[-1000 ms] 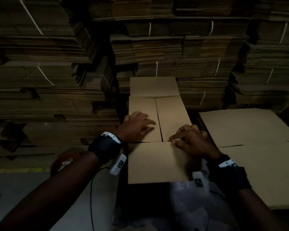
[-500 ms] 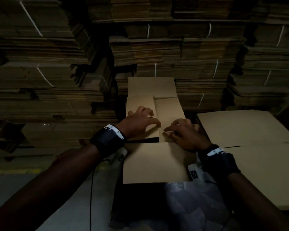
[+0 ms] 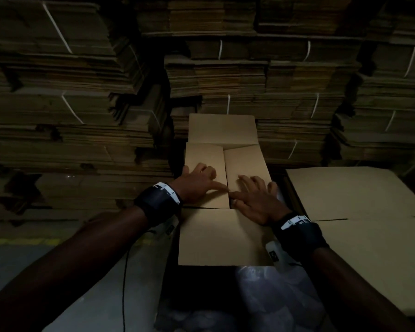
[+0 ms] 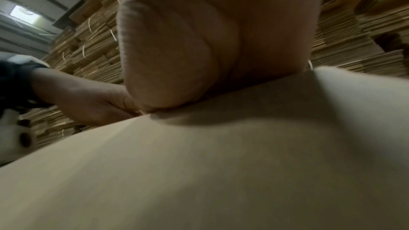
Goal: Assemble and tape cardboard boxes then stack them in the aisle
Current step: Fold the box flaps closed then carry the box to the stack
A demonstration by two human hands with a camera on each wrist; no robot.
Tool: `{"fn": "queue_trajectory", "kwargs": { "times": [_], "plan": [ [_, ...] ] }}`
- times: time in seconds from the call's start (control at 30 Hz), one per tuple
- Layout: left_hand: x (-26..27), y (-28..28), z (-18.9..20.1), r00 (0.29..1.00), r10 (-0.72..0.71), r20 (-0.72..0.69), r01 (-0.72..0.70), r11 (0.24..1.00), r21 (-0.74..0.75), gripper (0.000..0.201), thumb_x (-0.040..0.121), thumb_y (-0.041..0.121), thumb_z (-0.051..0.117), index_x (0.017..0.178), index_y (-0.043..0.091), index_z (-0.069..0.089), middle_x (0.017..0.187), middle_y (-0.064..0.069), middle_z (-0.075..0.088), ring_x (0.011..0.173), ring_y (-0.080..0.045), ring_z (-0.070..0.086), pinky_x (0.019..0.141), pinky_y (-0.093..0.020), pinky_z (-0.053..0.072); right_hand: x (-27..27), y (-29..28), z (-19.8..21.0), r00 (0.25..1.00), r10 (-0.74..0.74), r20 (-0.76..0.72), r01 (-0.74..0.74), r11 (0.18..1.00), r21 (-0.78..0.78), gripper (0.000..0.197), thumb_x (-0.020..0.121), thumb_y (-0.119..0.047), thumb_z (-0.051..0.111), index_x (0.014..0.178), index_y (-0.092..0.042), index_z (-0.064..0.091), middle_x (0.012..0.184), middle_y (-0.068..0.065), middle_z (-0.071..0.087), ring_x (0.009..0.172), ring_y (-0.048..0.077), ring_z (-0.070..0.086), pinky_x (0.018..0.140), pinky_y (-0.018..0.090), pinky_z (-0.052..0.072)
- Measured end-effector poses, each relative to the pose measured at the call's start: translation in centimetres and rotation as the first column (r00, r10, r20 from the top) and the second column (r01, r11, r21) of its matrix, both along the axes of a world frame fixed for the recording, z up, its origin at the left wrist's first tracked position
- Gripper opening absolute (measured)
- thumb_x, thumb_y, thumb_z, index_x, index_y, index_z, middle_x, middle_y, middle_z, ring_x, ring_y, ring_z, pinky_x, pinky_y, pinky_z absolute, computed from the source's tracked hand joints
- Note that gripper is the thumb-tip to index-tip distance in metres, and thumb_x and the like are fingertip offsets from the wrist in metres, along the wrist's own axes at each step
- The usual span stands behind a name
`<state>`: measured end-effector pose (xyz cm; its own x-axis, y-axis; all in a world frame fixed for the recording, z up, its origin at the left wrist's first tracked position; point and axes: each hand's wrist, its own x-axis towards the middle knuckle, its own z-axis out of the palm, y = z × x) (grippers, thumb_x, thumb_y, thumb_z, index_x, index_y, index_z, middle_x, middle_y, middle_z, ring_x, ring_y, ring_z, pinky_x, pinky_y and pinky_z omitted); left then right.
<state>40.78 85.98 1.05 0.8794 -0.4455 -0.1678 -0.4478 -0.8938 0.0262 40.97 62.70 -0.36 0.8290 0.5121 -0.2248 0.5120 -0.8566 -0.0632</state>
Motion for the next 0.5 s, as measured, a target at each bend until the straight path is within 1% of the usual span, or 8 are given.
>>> {"fn": "queue_trajectory", "kwargs": {
  "times": [0.07,0.1,0.2,0.27,0.37,0.43,0.5],
  "plan": [
    [0.2,-0.3,0.2,1.000,0.000,0.008,-0.001,1.000,0.029,0.048,0.106,0.033,0.038,0.145,0.059,0.032,0.140,-0.002,0.034,0.133,-0.029,0.027,0.100,-0.060,0.034,0.1,-0.1,0.1,1.000,0.004,0.008,-0.004,1.000,0.020,0.047,0.098,-0.058,0.025,0.140,-0.053,0.047,0.167,-0.001,0.007,0.149,0.029,0.005,0.112,0.064,0.011],
    [0.3,-0.5,0.4,1.000,-0.004,0.003,0.004,0.999,0.050,0.048,0.106,0.034,0.036,0.147,0.059,0.030,0.140,-0.003,0.033,0.132,-0.029,0.027,0.100,-0.060,0.033,0.2,-0.2,0.0,1.000,0.005,0.013,-0.005,0.999,0.032,0.047,0.098,-0.057,0.027,0.140,-0.052,0.048,0.167,-0.001,0.008,0.149,0.029,0.006,0.112,0.064,0.012],
    [0.5,-1.1,1.2,1.000,-0.023,-0.020,0.025,0.994,0.108,0.048,0.106,0.037,0.032,0.149,0.057,0.028,0.138,-0.006,0.033,0.129,-0.031,0.029,0.100,-0.059,0.034,0.5,-0.7,0.0,1.000,0.007,0.020,-0.008,0.998,0.068,0.053,0.092,-0.059,0.026,0.138,-0.051,0.051,0.167,-0.003,0.008,0.148,0.028,0.007,0.110,0.061,0.016],
    [0.6,-1.5,1.5,0.999,-0.031,-0.028,0.034,0.994,0.107,0.048,0.105,0.037,0.030,0.148,0.056,0.029,0.136,-0.007,0.035,0.127,-0.031,0.031,0.098,-0.059,0.036,0.6,-1.1,-0.1,0.999,0.014,0.031,-0.017,0.996,0.084,0.050,0.093,-0.058,0.030,0.136,-0.050,0.054,0.168,-0.004,0.008,0.149,0.029,0.007,0.109,0.059,0.016],
    [0.9,-1.8,1.7,0.999,-0.020,-0.051,0.023,0.998,0.059,0.046,0.104,0.035,0.032,0.146,0.054,0.031,0.132,-0.007,0.036,0.124,-0.030,0.033,0.094,-0.057,0.038,0.6,-1.5,0.0,1.000,0.011,0.022,-0.014,0.990,0.139,0.050,0.090,-0.061,0.033,0.133,-0.050,0.056,0.169,-0.005,0.009,0.151,0.030,0.008,0.109,0.059,0.016],
    [1.1,-1.7,2.0,1.000,-0.010,-0.022,0.010,1.000,-0.017,0.046,0.104,0.032,0.036,0.146,0.050,0.033,0.130,-0.007,0.036,0.120,-0.029,0.036,0.091,-0.052,0.044,0.4,-1.6,0.5,1.000,-0.001,0.028,-0.005,0.974,0.225,0.048,0.090,-0.061,0.037,0.132,-0.049,0.056,0.169,-0.006,0.011,0.151,0.027,0.009,0.108,0.060,0.020],
    [1.4,-1.2,2.3,0.999,-0.016,0.044,0.020,0.995,-0.100,0.053,0.101,0.019,0.042,0.147,0.045,0.036,0.130,-0.008,0.037,0.116,-0.028,0.040,0.087,-0.046,0.047,0.3,-1.8,1.5,0.998,-0.017,0.065,-0.007,0.934,0.356,0.041,0.092,-0.058,0.045,0.130,-0.046,0.058,0.167,-0.007,0.018,0.149,0.022,0.015,0.105,0.056,0.027]
  ]
}}
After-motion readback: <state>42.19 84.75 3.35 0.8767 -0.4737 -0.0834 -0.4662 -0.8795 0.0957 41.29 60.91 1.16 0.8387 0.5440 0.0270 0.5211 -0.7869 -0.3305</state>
